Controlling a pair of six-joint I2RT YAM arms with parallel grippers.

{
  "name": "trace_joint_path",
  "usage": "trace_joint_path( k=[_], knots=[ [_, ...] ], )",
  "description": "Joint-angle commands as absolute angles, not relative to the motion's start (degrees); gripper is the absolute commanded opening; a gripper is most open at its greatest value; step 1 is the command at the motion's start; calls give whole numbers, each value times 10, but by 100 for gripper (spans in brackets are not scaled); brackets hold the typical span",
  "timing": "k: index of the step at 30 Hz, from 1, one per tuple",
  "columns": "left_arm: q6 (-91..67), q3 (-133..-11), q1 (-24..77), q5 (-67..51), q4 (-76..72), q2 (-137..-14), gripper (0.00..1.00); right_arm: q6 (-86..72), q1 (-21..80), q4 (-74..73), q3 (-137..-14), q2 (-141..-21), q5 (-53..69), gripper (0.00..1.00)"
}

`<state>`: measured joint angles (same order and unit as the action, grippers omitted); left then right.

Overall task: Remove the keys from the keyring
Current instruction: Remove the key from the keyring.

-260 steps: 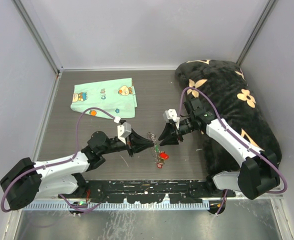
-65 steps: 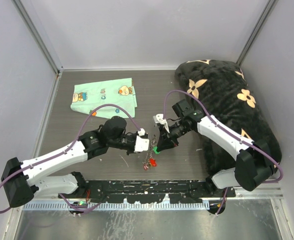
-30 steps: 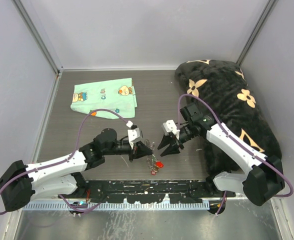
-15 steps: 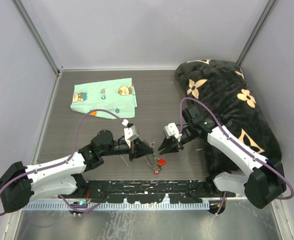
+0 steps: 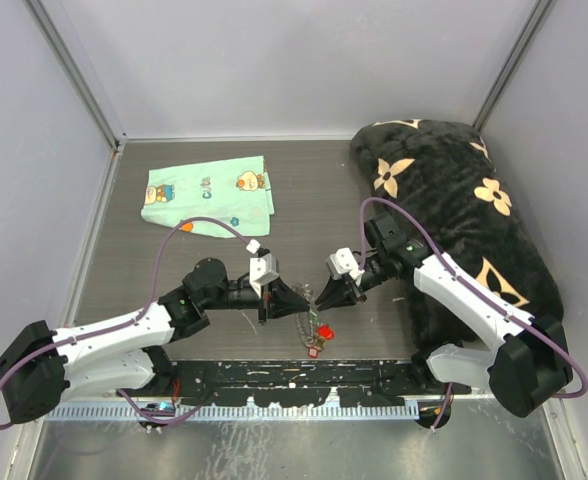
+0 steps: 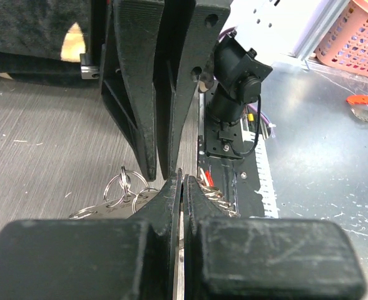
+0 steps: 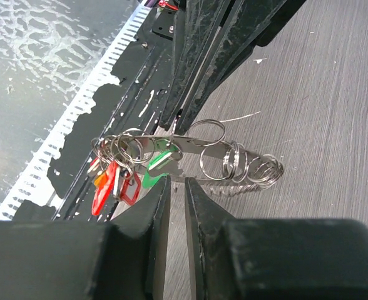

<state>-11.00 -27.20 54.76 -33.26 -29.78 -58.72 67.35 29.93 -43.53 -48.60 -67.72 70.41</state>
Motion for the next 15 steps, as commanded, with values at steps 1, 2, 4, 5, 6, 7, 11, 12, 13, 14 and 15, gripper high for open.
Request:
trace_joint_path(
  k=[1,2,4,5,6,7,11,12,13,14,15],
  knots=[
    [-97,-304,550,-362,-353,-587,0,672,302,-415,-486,-662,730,22],
    [-97,-304,550,-363,-354,-588,0,671,304,-415,-485,-662,734,23],
    [-95,-306,550,-364,-355,-592,0,671,309,-415,-483,-662,739,26],
    [-93,-307,549,-365,-355,-592,0,671,311,-415,-482,-662,742,27],
    [-92,-309,550,-366,-357,-594,0,671,313,-416,-482,-662,744,28],
    [-90,-310,549,-366,-358,-595,0,671,315,-417,-481,-662,746,30],
    [-80,-312,550,-359,-359,-597,0,671,321,-420,-481,-657,754,32],
    [-79,-312,549,-358,-360,-597,0,671,323,-419,-480,-655,754,33],
    [-79,-312,549,-357,-363,-597,0,671,323,-419,-480,-655,753,33],
    [-79,-312,550,-357,-366,-600,0,671,324,-418,-481,-654,753,33],
    [-80,-312,550,-358,-371,-601,0,669,326,-419,-481,-656,752,33]
  ],
)
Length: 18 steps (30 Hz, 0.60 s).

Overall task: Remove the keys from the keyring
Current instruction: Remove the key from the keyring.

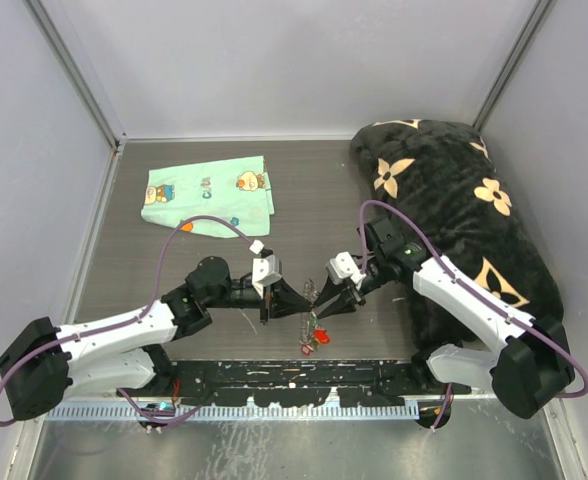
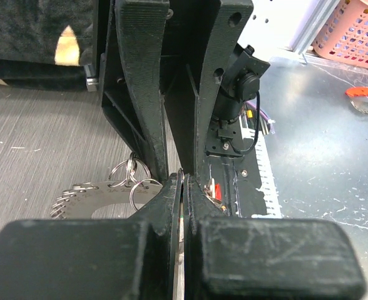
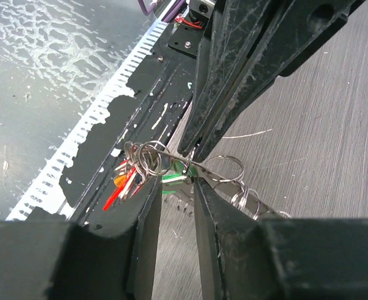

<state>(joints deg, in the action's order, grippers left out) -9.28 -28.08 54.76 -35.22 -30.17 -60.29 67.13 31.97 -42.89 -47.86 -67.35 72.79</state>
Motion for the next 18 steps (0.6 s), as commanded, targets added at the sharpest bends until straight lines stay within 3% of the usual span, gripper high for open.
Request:
trace_joint_path(
  k=[1,9,18],
  knots=[
    [-82,-312,550,-359,-377,-604,0,669,327,-418,-482,-657,751,33],
    [-96,-301,550,-357,-422,-610,0,645,333,-408,-484,-659,743,33],
    [-91,-291,549,-359,-428,-595,0,617,334,-403,-494,-660,741,26]
  ],
)
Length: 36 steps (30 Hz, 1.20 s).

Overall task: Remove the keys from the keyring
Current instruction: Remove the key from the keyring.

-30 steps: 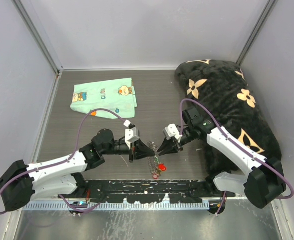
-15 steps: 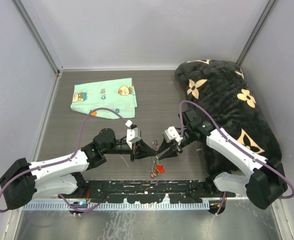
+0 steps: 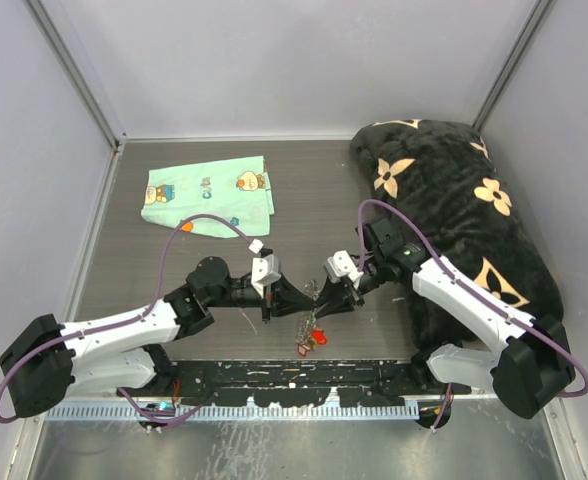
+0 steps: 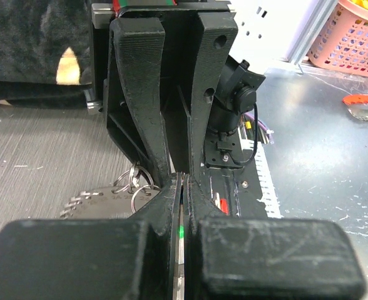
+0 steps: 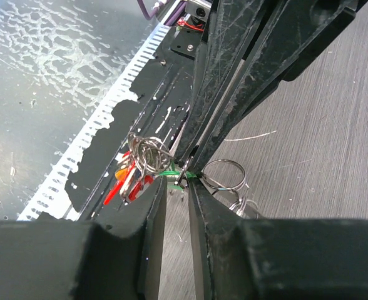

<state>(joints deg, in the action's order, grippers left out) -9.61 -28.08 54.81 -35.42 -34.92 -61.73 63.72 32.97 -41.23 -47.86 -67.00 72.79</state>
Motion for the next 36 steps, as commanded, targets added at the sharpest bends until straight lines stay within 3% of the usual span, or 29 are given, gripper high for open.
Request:
trace_joint_path(
  k=[1,7,17,24,36],
  knots=[
    [-90,-289,549,-360,-427,-593,0,613,333,-402,-495,-660,740,25],
    [-92,-277,549,-370,-430,-585,0,599,327,-402,-499,-660,745,16],
    [-92,-263,550,-361,-423,-573,0,587,314,-402,-505,-653,736,13],
    [-107,-241,549,-331,-465,-585,0,574,305,-390,-502,-644,716,26],
    [-152,-212,551,-277,-566,-612,0,552,304,-343,-478,-623,666,28]
  ],
)
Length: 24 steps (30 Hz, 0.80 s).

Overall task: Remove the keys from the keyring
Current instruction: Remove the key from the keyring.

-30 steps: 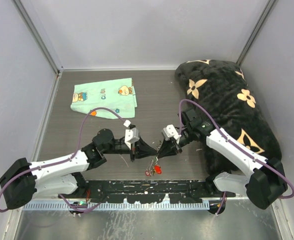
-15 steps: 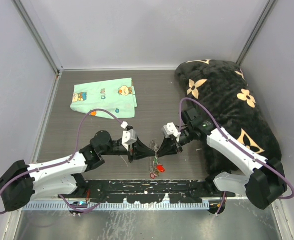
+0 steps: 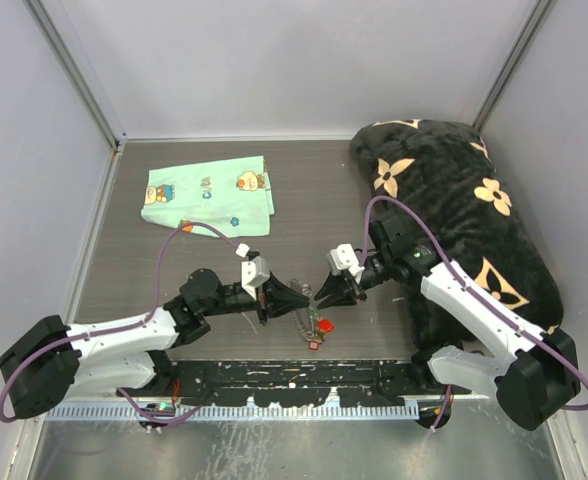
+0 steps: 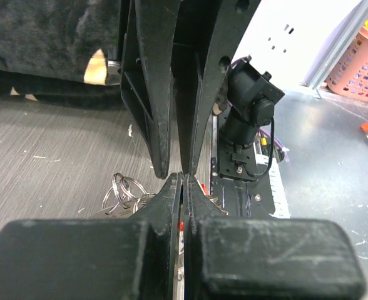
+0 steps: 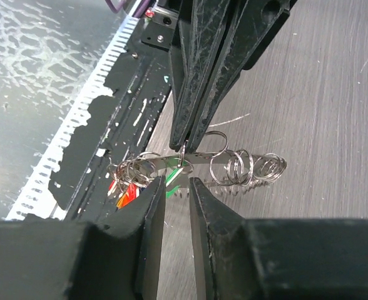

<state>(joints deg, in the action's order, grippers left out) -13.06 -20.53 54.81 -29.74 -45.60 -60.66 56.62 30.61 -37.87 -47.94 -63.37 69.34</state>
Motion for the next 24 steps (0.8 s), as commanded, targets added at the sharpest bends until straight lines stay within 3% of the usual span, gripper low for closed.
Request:
trace_joint_path(
  k=[1,9,24],
  knots=[
    [-154,-212,551,-277,-571,-616,0,547,304,-338,-476,-623,658,28],
    [-154,-211,551,-265,-584,-617,0,535,299,-321,-474,-612,598,29],
    [-132,-212,551,-223,-564,-587,0,598,292,-360,-462,-610,649,43]
  ],
)
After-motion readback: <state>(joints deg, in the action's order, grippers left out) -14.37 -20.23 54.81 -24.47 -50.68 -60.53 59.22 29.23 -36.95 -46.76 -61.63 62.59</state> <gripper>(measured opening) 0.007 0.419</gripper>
